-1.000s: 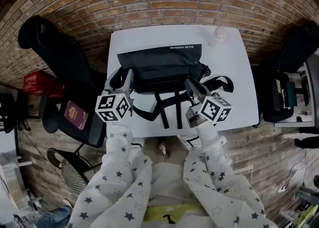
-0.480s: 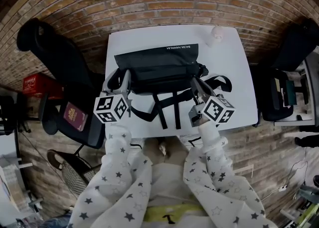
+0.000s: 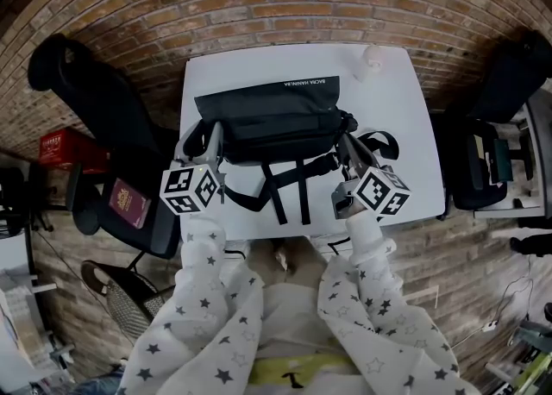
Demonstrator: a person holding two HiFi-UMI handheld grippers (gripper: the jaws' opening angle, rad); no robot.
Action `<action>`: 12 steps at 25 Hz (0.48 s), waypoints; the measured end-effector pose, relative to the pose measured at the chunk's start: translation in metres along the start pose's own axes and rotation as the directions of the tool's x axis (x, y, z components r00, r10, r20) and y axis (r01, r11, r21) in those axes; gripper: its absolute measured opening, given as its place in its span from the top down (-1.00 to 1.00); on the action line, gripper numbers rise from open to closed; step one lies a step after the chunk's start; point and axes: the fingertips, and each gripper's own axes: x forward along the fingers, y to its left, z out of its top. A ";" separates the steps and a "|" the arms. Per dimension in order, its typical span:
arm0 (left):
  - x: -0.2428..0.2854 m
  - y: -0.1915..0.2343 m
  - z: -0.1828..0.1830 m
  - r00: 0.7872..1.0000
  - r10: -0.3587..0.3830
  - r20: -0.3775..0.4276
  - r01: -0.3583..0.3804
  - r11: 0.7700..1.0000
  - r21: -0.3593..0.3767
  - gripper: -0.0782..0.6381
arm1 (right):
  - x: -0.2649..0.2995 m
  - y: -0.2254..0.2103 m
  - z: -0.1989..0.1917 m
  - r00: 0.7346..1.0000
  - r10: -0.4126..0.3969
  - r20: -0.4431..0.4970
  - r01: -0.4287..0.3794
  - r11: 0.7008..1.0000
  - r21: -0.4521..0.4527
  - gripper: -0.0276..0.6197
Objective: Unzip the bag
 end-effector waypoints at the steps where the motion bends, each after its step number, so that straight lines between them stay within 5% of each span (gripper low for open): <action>1: 0.000 0.000 0.000 1.000 0.000 0.000 0.000 1.000 0.000 0.42 | 0.000 -0.001 0.000 1.000 -0.003 0.000 0.003 1.000 -0.002 0.86; 6: -0.001 0.003 0.000 1.000 0.004 0.004 -0.004 1.000 -0.007 0.42 | 0.002 0.001 -0.002 1.000 -0.008 -0.004 0.008 1.000 -0.009 0.86; 10: -0.003 -0.002 -0.001 1.000 -0.008 -0.016 0.007 1.000 -0.029 0.40 | 0.000 0.009 -0.005 0.994 0.086 -0.064 -0.086 0.996 -0.002 0.83; 12: -0.008 -0.007 -0.003 0.999 -0.002 -0.047 0.002 1.000 -0.001 0.28 | -0.005 0.009 -0.007 0.987 0.121 -0.105 -0.120 0.993 0.011 0.59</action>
